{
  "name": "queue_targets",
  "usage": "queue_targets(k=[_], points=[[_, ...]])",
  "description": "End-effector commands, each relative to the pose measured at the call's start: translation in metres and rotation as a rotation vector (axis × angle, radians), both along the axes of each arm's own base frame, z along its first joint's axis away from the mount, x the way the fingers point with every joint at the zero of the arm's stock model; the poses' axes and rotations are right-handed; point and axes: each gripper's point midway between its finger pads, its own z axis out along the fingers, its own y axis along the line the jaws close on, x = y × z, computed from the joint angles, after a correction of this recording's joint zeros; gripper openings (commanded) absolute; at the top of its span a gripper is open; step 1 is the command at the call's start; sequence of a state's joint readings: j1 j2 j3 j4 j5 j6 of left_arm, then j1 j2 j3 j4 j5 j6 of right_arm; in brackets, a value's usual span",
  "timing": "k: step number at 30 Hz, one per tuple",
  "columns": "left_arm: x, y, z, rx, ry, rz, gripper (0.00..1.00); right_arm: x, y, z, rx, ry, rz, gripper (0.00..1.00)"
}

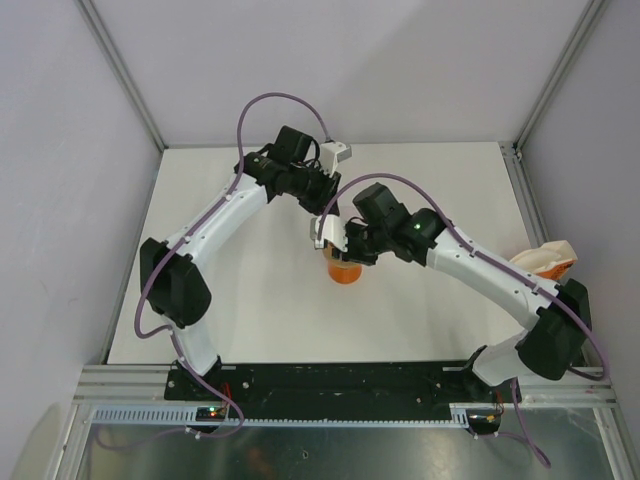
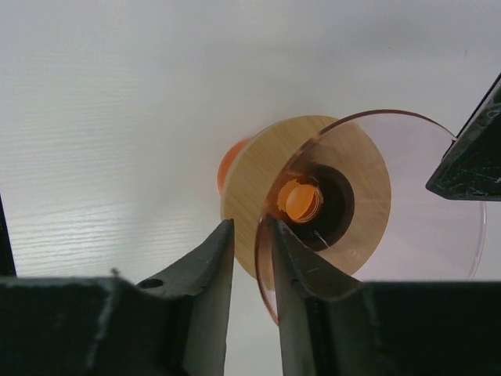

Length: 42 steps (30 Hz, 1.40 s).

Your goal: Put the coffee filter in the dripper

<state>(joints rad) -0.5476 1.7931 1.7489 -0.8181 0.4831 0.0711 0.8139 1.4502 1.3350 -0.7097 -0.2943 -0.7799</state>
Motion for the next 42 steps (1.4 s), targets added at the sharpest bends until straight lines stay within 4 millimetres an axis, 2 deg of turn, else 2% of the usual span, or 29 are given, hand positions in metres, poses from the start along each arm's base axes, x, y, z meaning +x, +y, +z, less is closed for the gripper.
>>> queue_targets(k=[1, 5, 8, 10, 14, 16, 18, 21, 24, 26, 27, 28, 30, 33, 35, 39, 42], points=[[-0.002, -0.006, 0.009, -0.025, -0.020, -0.019, 0.23, 0.000, -0.005, -0.016, -0.055, 0.034, 0.000, 0.26], [-0.002, -0.004, 0.003, -0.008, -0.015, -0.013, 0.21, -0.003, -0.005, -0.025, -0.077, 0.066, 0.007, 0.18], [-0.002, -0.001, -0.004, 0.008, -0.010, -0.007, 0.21, -0.003, -0.005, -0.028, -0.082, 0.071, 0.008, 0.16], [-0.002, -0.001, -0.003, 0.009, -0.013, -0.007, 0.21, -0.001, -0.005, -0.025, -0.075, 0.059, 0.005, 0.17], [0.001, -0.004, 0.010, -0.014, -0.036, -0.006, 0.24, -0.001, 0.000, -0.011, -0.032, 0.027, 0.009, 0.25], [0.002, -0.005, 0.019, -0.028, -0.051, -0.006, 0.26, -0.003, 0.002, -0.002, -0.001, 0.018, 0.008, 0.31], [0.003, -0.006, 0.028, -0.040, -0.070, -0.007, 0.31, -0.005, 0.004, 0.007, 0.027, 0.009, 0.002, 0.42], [0.003, -0.006, 0.039, -0.053, -0.097, -0.009, 0.42, -0.010, 0.008, 0.024, 0.074, -0.016, -0.016, 0.58], [0.006, -0.005, 0.050, -0.063, -0.128, -0.004, 0.54, -0.010, 0.009, 0.053, 0.156, -0.062, -0.073, 0.67], [0.007, -0.003, 0.057, -0.064, -0.149, 0.001, 0.61, -0.007, 0.007, 0.079, 0.241, -0.099, -0.134, 0.74], [0.008, -0.003, 0.059, -0.064, -0.158, 0.003, 0.64, -0.005, 0.006, 0.095, 0.296, -0.115, -0.175, 0.79], [0.008, -0.002, 0.063, -0.065, -0.171, 0.004, 0.69, -0.001, 0.003, 0.108, 0.338, -0.135, -0.222, 0.89], [0.010, 0.001, 0.069, -0.064, -0.194, 0.014, 0.76, 0.009, -0.008, 0.135, 0.437, -0.168, -0.339, 0.97], [0.017, 0.008, 0.080, -0.059, -0.233, 0.048, 0.85, 0.022, -0.033, 0.172, 0.602, -0.177, -0.557, 0.99], [0.023, 0.014, 0.089, -0.057, -0.258, 0.080, 0.88, 0.027, -0.051, 0.190, 0.699, -0.160, -0.663, 0.99], [0.034, 0.030, 0.109, -0.072, -0.301, 0.136, 0.92, 0.045, -0.096, 0.204, 0.798, -0.136, -0.835, 0.99], [0.038, 0.048, 0.117, -0.067, -0.329, 0.168, 0.93, 0.067, -0.144, 0.197, 0.828, -0.129, -1.054, 0.99]])
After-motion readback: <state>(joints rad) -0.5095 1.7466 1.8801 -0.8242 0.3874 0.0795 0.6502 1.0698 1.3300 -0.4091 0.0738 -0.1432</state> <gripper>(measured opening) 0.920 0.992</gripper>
